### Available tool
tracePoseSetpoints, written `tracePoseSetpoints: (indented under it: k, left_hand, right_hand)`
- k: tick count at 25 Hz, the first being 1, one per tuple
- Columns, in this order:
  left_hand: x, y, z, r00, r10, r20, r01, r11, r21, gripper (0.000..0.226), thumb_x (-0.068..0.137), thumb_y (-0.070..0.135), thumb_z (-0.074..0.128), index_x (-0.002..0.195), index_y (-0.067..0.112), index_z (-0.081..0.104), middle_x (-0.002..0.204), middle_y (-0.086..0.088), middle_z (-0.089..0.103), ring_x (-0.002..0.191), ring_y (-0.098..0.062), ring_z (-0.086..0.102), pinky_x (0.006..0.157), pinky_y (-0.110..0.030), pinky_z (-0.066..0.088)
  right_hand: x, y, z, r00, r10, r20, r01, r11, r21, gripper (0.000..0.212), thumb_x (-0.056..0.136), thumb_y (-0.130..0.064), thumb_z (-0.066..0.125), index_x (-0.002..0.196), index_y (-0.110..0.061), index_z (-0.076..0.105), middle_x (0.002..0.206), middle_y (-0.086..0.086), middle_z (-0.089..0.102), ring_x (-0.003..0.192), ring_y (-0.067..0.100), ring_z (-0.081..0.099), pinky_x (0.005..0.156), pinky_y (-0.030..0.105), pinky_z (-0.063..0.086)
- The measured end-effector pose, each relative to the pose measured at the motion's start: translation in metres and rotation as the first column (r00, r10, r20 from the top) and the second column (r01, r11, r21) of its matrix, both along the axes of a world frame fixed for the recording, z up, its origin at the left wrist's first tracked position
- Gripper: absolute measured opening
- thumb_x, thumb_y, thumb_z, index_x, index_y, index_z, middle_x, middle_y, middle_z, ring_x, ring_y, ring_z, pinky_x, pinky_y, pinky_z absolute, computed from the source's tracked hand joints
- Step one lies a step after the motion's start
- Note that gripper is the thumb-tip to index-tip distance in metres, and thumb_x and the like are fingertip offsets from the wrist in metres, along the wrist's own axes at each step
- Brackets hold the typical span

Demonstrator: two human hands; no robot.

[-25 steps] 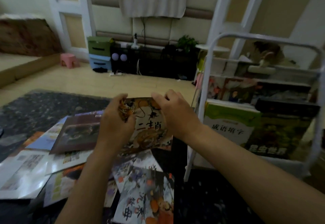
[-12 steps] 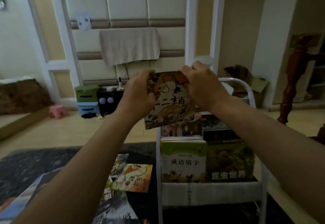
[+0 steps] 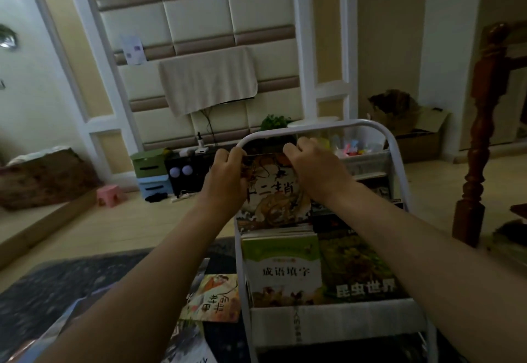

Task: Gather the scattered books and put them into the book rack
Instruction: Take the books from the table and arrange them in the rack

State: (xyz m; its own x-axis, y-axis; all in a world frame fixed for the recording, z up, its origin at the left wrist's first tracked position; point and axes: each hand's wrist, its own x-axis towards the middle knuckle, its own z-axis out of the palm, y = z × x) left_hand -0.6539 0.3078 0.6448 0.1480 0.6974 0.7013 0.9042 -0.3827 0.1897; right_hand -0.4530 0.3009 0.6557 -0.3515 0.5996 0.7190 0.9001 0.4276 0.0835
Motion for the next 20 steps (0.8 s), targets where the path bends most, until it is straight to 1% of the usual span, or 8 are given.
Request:
tracePoseSetpoints:
  k: [2, 4, 6, 8, 12, 14, 17, 20]
  left_hand:
    - [0.001, 0.002, 0.004, 1.0, 0.012, -0.005, -0.012, 1.0, 0.026, 0.039, 0.086, 0.003, 0.06, 0.123, 0.008, 0.05, 0.113, -0.015, 0.049, 0.089, -0.034, 0.054, 0.075, -0.049, 0.052]
    - [0.002, 0.003, 0.008, 1.0, 0.006, -0.007, -0.005, 0.998, 0.066, 0.036, 0.087, 0.004, 0.061, 0.121, 0.008, 0.05, 0.112, -0.014, 0.049, 0.086, -0.034, 0.054, 0.07, -0.047, 0.052]
    - [0.003, 0.004, 0.007, 1.0, -0.016, -0.013, 0.017, 0.996, 0.089, 0.036, 0.087, 0.006, 0.062, 0.121, 0.007, 0.051, 0.113, -0.014, 0.05, 0.088, -0.032, 0.054, 0.069, -0.041, 0.049]
    - [0.004, 0.007, 0.003, 0.999, -0.04, -0.024, 0.041, 0.996, 0.074, 0.037, 0.088, 0.007, 0.064, 0.122, 0.006, 0.051, 0.114, -0.015, 0.051, 0.091, -0.029, 0.054, 0.07, -0.035, 0.044]
    - [0.0, 0.019, -0.009, 0.999, -0.044, -0.032, 0.045, 0.998, 0.039, 0.038, 0.085, 0.007, 0.065, 0.12, 0.007, 0.05, 0.111, -0.014, 0.05, 0.09, -0.031, 0.055, 0.071, -0.041, 0.051]
    - [-0.003, 0.018, -0.016, 0.998, -0.008, -0.058, 0.009, 1.0, 0.02, 0.037, 0.086, 0.01, 0.065, 0.119, 0.008, 0.05, 0.11, -0.013, 0.05, 0.087, -0.029, 0.055, 0.067, -0.038, 0.05]
    - [-0.007, 0.015, -0.031, 0.976, 0.076, -0.206, -0.07, 0.997, 0.04, 0.04, 0.082, 0.018, 0.07, 0.118, 0.009, 0.054, 0.106, -0.012, 0.055, 0.086, -0.03, 0.055, 0.065, -0.039, 0.048]
    - [-0.01, 0.016, -0.046, 0.924, 0.165, -0.346, -0.131, 0.984, 0.118, 0.046, 0.072, 0.026, 0.077, 0.11, 0.011, 0.057, 0.1, -0.009, 0.058, 0.082, -0.029, 0.052, 0.065, -0.035, 0.036]
  right_hand:
    - [0.0, 0.004, 0.003, 1.0, -0.006, -0.006, 0.006, 1.0, 0.031, 0.035, 0.086, 0.009, 0.057, 0.118, -0.003, 0.056, 0.103, 0.019, 0.058, 0.099, 0.036, 0.055, 0.069, 0.038, 0.05]
    - [0.0, 0.008, 0.005, 1.0, -0.003, -0.003, 0.003, 0.997, 0.076, 0.035, 0.081, 0.012, 0.061, 0.114, 0.0, 0.06, 0.098, 0.022, 0.061, 0.095, 0.039, 0.059, 0.066, 0.044, 0.055]
    - [0.003, 0.011, 0.007, 1.0, -0.004, 0.013, 0.002, 0.994, 0.112, 0.036, 0.077, 0.013, 0.065, 0.111, 0.001, 0.063, 0.095, 0.022, 0.062, 0.092, 0.04, 0.061, 0.065, 0.046, 0.058]
    - [0.007, 0.011, 0.006, 1.0, 0.003, 0.022, -0.006, 0.991, 0.131, 0.035, 0.075, 0.014, 0.067, 0.108, 0.001, 0.064, 0.093, 0.021, 0.063, 0.09, 0.039, 0.061, 0.066, 0.044, 0.057]
    - [0.008, 0.007, -0.004, 1.0, -0.004, 0.029, 0.001, 0.992, 0.127, 0.031, 0.076, 0.01, 0.068, 0.104, -0.001, 0.064, 0.089, 0.017, 0.062, 0.084, 0.034, 0.061, 0.059, 0.037, 0.054]
    - [0.005, 0.009, -0.014, 0.998, -0.005, 0.059, 0.0, 0.996, 0.093, 0.03, 0.075, 0.01, 0.069, 0.102, -0.002, 0.063, 0.089, 0.017, 0.061, 0.085, 0.035, 0.06, 0.057, 0.036, 0.052]
    - [0.003, 0.013, -0.025, 0.993, -0.028, 0.113, 0.026, 1.0, 0.017, 0.029, 0.078, 0.007, 0.067, 0.104, -0.003, 0.061, 0.098, 0.019, 0.061, 0.099, 0.04, 0.059, 0.067, 0.044, 0.056]
    - [0.001, 0.014, -0.034, 0.969, -0.127, 0.21, 0.141, 0.989, -0.051, 0.022, 0.084, 0.003, 0.06, 0.105, -0.003, 0.061, 0.106, 0.02, 0.06, 0.111, 0.043, 0.056, 0.078, 0.048, 0.054]
